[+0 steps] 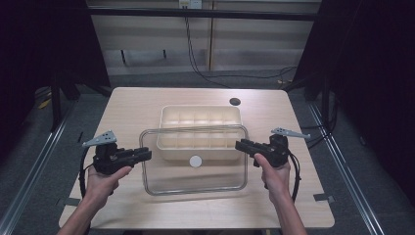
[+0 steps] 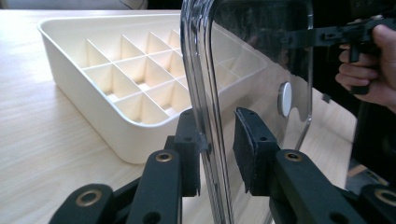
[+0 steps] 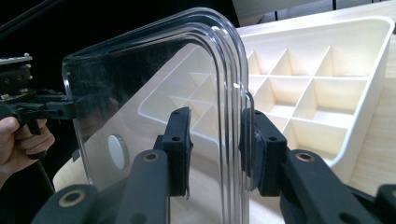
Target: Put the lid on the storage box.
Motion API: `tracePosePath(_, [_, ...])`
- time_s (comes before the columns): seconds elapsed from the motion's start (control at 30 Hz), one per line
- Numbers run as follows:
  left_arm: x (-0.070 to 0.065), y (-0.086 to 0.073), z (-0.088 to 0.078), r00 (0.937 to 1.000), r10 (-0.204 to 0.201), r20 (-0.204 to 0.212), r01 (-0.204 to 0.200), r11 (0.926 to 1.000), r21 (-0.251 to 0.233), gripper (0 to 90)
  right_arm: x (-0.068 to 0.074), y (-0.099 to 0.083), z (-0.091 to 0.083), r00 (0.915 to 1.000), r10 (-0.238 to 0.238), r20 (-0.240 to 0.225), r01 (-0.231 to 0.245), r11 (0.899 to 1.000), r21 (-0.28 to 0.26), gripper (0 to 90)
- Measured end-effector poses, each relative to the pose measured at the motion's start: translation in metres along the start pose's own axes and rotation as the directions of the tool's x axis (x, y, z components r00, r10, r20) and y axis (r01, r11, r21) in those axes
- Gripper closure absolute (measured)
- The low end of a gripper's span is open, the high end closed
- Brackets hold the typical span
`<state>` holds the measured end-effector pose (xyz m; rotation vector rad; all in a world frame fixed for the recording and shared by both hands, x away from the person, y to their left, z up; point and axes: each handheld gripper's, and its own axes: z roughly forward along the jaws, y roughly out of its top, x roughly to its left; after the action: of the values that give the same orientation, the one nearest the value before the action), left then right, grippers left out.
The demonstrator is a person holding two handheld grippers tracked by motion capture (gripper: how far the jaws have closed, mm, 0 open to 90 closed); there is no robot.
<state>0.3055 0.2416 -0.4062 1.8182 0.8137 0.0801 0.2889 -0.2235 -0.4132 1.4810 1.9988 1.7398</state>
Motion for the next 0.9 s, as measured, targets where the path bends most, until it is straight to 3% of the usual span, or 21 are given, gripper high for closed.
tracePosePath(0.1, [0.002, 0.006, 0.0, 1.0, 0.001, 0.003, -0.001, 0.9999, -0.015, 71.0, -0.001, 0.006, 0.0, 0.9999, 0.016, -0.006, -0.016, 1.0, -0.001, 64.6])
tracePosePath(0.63, [0.013, 0.029, 0.008, 0.9998, 0.005, -0.017, -0.006, 0.9996, -0.026, 70.3, -0.004, 0.028, 0.007, 0.9999, 0.003, 0.013, -0.002, 1.0, -0.014, 64.5])
tracePosePath(0.87, [0.009, 0.047, 0.008, 0.9995, 0.02, -0.022, -0.021, 0.9982, -0.055, 70.5, -0.006, 0.043, 0.007, 0.9996, 0.001, 0.027, 0.0, 0.999, -0.032, 62.7])
tracePosePath(0.9, [0.011, 0.05, 0.009, 0.9999, 0.005, -0.017, -0.006, 0.9974, -0.072, 70.7, -0.005, 0.047, 0.007, 0.9997, 0.003, 0.025, -0.002, 0.999, -0.038, 62.6])
